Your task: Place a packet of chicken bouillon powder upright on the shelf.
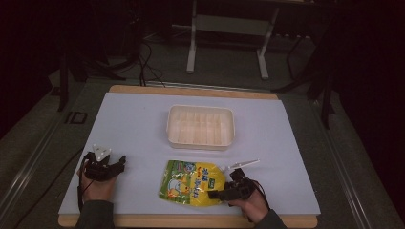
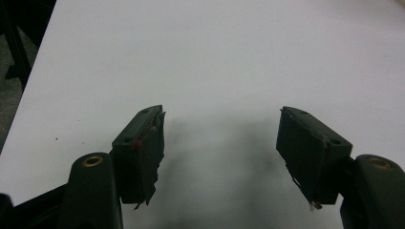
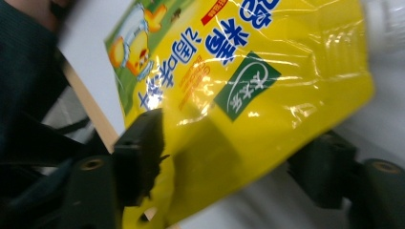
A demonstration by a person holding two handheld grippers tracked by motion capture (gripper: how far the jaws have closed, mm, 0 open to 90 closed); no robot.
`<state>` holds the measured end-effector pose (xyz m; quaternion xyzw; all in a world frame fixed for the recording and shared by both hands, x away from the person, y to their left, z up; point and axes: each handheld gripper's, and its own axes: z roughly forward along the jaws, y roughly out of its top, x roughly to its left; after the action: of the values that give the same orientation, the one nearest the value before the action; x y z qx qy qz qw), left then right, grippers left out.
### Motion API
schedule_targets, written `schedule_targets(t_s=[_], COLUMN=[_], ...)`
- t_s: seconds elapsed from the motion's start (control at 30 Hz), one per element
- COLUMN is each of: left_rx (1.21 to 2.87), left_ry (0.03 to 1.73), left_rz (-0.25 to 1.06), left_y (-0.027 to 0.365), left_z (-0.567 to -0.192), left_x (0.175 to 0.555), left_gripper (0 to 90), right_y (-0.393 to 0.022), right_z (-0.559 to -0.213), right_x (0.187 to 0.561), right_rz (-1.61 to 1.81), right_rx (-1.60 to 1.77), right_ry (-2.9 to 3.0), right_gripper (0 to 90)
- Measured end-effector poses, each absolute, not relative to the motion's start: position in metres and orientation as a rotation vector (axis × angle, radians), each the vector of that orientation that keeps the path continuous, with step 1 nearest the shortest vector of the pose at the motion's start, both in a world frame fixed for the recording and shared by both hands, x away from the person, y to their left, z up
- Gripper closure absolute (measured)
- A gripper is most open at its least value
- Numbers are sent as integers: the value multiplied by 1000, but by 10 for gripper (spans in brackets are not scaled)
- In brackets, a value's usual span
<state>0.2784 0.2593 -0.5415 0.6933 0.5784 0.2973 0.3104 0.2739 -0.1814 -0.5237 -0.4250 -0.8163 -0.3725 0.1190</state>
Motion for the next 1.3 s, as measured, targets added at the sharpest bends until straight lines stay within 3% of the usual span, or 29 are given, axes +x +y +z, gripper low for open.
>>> schedule_targets(t_s=[0.13,0.23,0.5,0.63,1.3], left_rx=[1828,1832,1829,1827,1818], left_ry=[1527,1526,1526,1525,1525], left_rz=[784,786,786,786,784], left_y=[259,259,259,259,260], left_z=[-541,-541,-541,-541,-541], left_x=[278,278,278,278,278], left_gripper=[331,330,330,330,330], right_y=[-176,-178,-169,-165,-137], right_z=[-517,-506,-483,-477,-452], right_x=[279,282,289,290,298], right_rz=[-1131,-1212,-1299,-1346,-1419], right_rx=[-1202,-1133,-1026,-994,-832], right_ry=[-2368,-2305,-2329,-2313,-2372], right_gripper=[486,664,861,896,899])
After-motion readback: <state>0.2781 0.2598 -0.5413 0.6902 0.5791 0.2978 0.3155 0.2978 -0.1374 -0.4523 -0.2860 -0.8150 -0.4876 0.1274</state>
